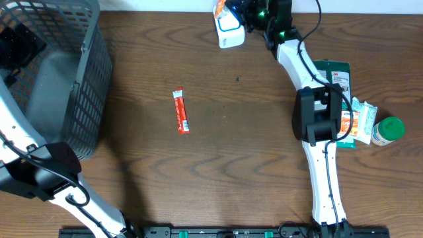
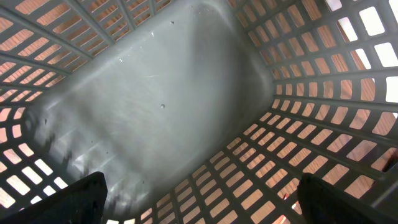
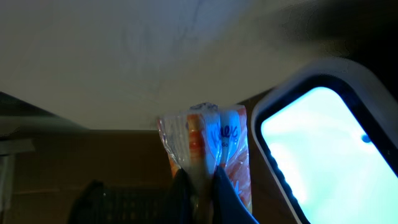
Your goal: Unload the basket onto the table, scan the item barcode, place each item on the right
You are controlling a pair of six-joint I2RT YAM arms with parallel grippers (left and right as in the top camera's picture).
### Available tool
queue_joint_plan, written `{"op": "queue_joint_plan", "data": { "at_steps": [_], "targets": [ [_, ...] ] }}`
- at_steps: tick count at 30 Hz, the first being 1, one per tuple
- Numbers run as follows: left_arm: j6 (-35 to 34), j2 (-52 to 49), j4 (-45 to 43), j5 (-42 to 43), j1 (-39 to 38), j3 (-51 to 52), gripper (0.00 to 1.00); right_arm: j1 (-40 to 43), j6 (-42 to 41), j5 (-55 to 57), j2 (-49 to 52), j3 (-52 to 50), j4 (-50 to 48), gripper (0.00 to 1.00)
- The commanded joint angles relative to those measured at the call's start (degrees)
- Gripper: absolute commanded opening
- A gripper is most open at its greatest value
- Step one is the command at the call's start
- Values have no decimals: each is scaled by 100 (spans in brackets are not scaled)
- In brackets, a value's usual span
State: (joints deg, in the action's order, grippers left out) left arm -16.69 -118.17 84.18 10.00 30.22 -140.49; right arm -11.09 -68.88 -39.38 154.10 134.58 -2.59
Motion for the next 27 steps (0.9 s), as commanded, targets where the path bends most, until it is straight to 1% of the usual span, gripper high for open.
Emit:
{"op": "queue_joint_plan", "data": {
  "at_steps": [1, 5, 10, 12, 14, 17, 20, 23, 25, 27],
  "targets": [
    [-7, 127, 22, -15, -2, -96, 98, 90, 1217, -90, -1003, 37, 778, 1],
    [-7, 127, 20, -15, -2, -96, 98, 81, 2828, 570, -1963, 37, 2734, 1],
    [-7, 127, 20, -15, -2, -96, 98, 107, 4848, 787, -2997, 37, 5097, 1],
    [-7, 127, 20, -15, -2, -96, 98, 109, 5700, 1152, -3272, 37, 6065, 1],
    [-7, 127, 20, -15, -2, -96, 98, 107, 6269, 1727, -3447, 37, 6922, 1],
    [-7, 127, 22, -15, -2, -96, 98, 109, 6605, 2765, -3517, 37, 8081, 1],
    [-7, 127, 20, -15, -2, -96, 98, 122, 6594, 3797, -3482, -52, 8905, 1],
    [-7, 127, 20, -15, -2, -96, 98, 166, 6352, 4629, -3482, -313, 9195, 1],
    [-7, 127, 22, -15, -2, -96, 98, 201, 6019, 5241, -3482, -544, 9189, 1],
    [-7, 127, 22, -15, -2, -96, 98, 240, 5818, 5558, -3482, -752, 9156, 1]
  ]
}}
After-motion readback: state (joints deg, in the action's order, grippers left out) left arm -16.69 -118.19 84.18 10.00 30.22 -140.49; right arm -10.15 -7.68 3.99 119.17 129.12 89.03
